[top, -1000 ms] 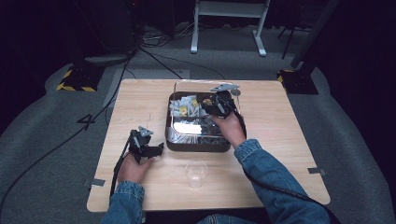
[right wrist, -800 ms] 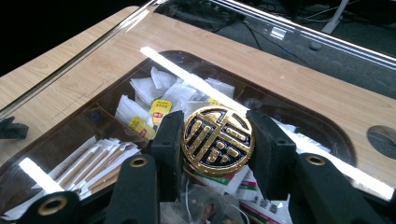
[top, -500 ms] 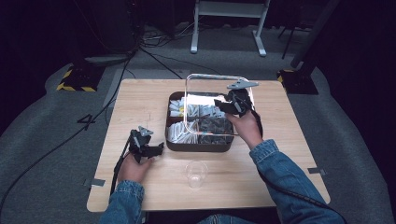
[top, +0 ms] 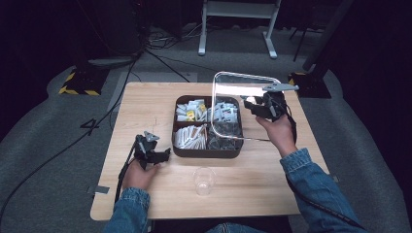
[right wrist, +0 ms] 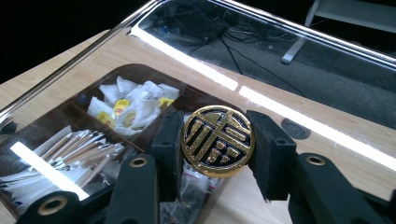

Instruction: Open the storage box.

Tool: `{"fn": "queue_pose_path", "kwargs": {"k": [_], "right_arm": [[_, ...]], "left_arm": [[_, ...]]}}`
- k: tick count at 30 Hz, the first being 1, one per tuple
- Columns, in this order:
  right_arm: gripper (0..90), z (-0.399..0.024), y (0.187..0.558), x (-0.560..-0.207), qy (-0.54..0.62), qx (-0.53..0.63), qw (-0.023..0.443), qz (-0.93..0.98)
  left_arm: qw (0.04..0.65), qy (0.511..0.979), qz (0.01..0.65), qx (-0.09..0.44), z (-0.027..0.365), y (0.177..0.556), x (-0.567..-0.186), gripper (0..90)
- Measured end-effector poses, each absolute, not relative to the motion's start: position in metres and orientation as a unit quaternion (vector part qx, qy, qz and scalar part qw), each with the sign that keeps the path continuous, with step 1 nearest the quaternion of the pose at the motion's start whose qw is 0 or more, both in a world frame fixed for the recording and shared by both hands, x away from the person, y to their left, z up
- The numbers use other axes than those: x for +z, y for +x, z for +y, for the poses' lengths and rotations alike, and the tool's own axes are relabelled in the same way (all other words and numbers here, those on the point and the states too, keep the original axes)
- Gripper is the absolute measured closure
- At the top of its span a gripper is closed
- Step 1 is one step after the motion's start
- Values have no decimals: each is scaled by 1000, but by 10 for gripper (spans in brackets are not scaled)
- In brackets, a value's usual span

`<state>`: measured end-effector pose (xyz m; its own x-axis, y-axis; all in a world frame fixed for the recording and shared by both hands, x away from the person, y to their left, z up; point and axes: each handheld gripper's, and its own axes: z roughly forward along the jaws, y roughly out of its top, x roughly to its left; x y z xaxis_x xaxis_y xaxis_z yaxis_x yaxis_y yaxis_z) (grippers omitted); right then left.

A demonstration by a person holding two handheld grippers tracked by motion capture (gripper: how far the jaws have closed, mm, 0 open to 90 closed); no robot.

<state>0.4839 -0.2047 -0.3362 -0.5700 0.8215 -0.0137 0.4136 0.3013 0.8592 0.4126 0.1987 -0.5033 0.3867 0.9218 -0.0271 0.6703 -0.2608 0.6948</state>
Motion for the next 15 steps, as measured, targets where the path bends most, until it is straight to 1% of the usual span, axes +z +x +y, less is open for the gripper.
{"fn": "queue_pose_path", "kwargs": {"k": [15], "right_arm": [[584,-257,487,-341,432,430,253,751]], "left_arm": [[319,769,518,196,199,412,-503,172]]}}
